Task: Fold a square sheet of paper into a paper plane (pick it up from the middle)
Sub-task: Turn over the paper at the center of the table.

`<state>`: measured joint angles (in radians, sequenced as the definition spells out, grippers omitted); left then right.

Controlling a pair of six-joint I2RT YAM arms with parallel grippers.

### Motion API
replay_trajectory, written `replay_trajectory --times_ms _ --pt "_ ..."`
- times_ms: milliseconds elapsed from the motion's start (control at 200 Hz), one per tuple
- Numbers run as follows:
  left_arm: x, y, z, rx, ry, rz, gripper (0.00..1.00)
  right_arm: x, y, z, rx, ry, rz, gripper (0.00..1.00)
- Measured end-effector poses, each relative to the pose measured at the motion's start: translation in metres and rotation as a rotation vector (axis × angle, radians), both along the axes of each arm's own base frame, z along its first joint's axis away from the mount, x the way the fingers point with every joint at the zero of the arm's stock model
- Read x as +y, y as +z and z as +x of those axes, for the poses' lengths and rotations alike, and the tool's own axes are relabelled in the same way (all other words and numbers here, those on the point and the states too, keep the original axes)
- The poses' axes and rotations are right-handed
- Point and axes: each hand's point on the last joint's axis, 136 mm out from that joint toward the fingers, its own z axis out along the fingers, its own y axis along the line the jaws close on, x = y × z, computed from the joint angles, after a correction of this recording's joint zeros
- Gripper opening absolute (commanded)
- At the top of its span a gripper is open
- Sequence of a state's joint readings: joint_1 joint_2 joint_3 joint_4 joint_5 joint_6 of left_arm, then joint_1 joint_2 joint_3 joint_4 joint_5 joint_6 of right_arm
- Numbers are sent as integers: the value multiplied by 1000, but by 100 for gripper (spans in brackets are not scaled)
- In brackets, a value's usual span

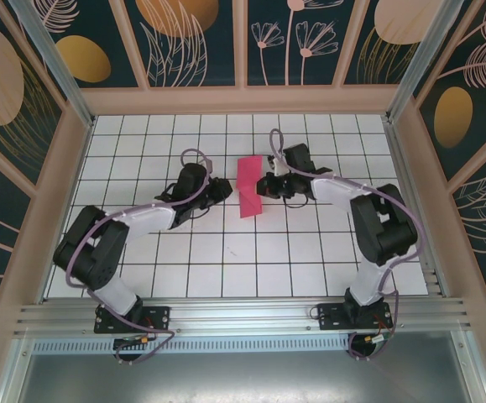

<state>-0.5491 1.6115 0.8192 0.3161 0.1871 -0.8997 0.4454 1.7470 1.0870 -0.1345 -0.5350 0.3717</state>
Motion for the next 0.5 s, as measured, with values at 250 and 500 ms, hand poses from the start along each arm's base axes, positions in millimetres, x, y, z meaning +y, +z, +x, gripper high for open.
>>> replay_trajectory --times_ms 250,500 --pt "35 41 -2 -114 143 27 27 -92 35 1 -181 -217 -528 8" --pt "65 32 -9 -115 243 90 27 -99 12 -42 -197 -77 -939 9"
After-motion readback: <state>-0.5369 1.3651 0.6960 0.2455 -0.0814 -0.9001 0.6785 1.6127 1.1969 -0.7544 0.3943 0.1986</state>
